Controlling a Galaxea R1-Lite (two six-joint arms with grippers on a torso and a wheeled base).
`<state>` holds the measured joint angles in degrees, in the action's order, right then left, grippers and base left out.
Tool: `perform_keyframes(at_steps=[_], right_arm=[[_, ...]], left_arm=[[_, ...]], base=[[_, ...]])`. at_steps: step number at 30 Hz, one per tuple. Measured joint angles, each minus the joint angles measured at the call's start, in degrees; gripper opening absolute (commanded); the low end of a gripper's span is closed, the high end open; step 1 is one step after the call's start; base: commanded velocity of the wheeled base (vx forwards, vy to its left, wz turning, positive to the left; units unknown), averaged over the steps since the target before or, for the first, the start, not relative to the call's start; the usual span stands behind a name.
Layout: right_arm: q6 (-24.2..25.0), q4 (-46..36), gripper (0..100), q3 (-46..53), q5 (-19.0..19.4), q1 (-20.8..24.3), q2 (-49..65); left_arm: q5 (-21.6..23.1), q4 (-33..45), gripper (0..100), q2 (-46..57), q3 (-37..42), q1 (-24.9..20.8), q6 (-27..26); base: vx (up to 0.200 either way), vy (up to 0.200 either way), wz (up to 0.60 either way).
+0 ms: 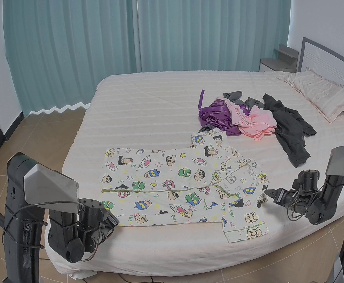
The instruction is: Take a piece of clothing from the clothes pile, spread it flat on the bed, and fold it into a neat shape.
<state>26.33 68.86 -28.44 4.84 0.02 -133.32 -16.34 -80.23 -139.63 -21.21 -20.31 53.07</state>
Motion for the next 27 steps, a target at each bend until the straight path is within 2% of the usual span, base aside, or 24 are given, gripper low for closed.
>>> perform_keyframes(at_steps=[4, 9, 11, 13, 17, 22, 27], right_arm=[[-0.09, 2.13, 100, 4.49, 3.36, -1.97, 2.94], [-1.07, 3.54, 100, 7.85, 5.64, -2.23, 4.29], [-5.78, 6.33, 100, 12.43, 10.46, -1.37, 5.03], [-9.07, 7.44, 100, 14.45, 12.04, -0.21, 4.68], [-13.12, 8.4, 100, 16.63, 13.32, 2.82, 2.39], [-14.19, 8.68, 100, 16.81, 13.58, 5.84, -1.37], [-14.59, 8.89, 100, 16.31, 13.63, 6.84, -3.56]], left_arm=[[0.02, 0.0, 0, -0.01, -0.01, 0.0, 0.04], [0.02, 0.0, 0, -0.01, 0.02, 0.05, 0.06], [0.02, 0.02, 0, -0.04, 0.02, 0.05, 0.06], [0.02, 0.0, 0, -0.04, 0.02, 0.05, 0.06], [0.02, 0.02, 0, -0.04, 0.02, 0.05, 0.09], [0.02, 0.02, 0, -0.04, 0.02, 0.0, 0.09], [0.02, 0.0, 0, -0.04, 0.02, 0.0, 0.09]], base=[[0.0, 0.0, 0.0], [0.0, 0.0, 0.0], [0.0, 0.0, 0.0], [0.0, 0.0, 0.0], [0.0, 0.0, 0.0], [0.0, 0.0, 0.0], [0.0, 0.0, 0.0]])
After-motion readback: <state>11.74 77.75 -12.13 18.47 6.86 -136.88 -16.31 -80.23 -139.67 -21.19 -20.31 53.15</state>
